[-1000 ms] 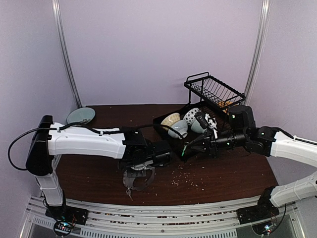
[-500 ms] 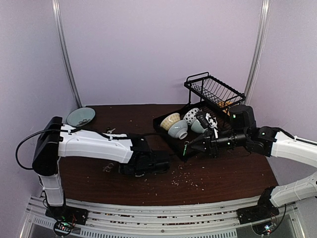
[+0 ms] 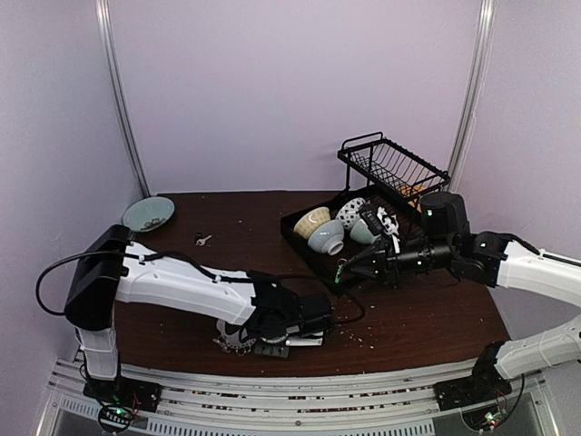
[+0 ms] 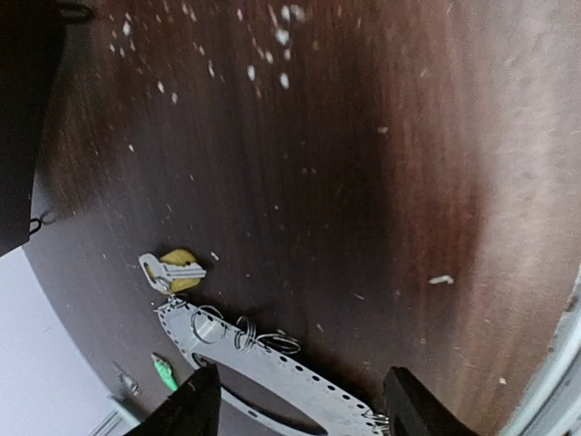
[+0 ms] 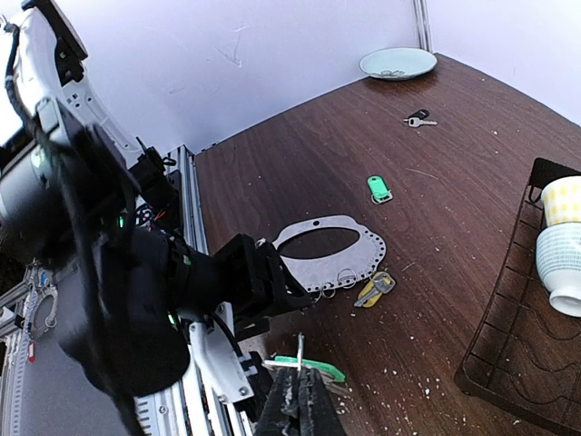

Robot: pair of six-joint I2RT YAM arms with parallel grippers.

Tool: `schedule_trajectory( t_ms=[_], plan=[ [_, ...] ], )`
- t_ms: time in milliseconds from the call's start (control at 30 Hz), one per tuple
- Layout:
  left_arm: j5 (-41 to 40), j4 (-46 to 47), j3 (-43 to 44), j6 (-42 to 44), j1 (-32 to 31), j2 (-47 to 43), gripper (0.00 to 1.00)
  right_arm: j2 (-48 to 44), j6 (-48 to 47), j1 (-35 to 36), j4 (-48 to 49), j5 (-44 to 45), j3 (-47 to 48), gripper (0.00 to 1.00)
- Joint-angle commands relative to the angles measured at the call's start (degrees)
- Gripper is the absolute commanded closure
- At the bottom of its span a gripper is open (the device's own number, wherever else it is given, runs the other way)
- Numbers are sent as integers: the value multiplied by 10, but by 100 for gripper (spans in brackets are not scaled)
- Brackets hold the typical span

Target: Put the keys on the keyring

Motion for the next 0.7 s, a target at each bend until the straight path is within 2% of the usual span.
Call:
schedule_trajectory(
  t_ms=[0, 100, 133, 233, 500, 567, 633, 667],
  plan=[
    [188, 131, -47, -24, 74, -115, 37, -14, -4, 4, 4, 2, -7, 100],
    [225, 190, -95, -109, 152, -165, 51, -15, -5, 3, 4, 3, -8, 100],
    [228, 228, -118, -126, 167, -186, 56, -15, -5, 3, 5, 4, -8, 100],
    [284, 306, -173, -191, 189, -227, 64, -12, -6, 3, 7, 4, -9, 100],
    [353, 388, -251, -235, 216, -239, 69, -6, -6, 4, 6, 1, -8, 100],
    [310, 390, -254, -282, 214, -235, 73, -9, -7, 3, 3, 6, -9, 100],
    [212, 416, -272, -365, 189, -253, 67, -13, -7, 3, 6, 12, -12, 100],
    [137, 433, -282, -394, 155, -264, 65, -14, -6, 3, 9, 13, -14, 100]
  ],
)
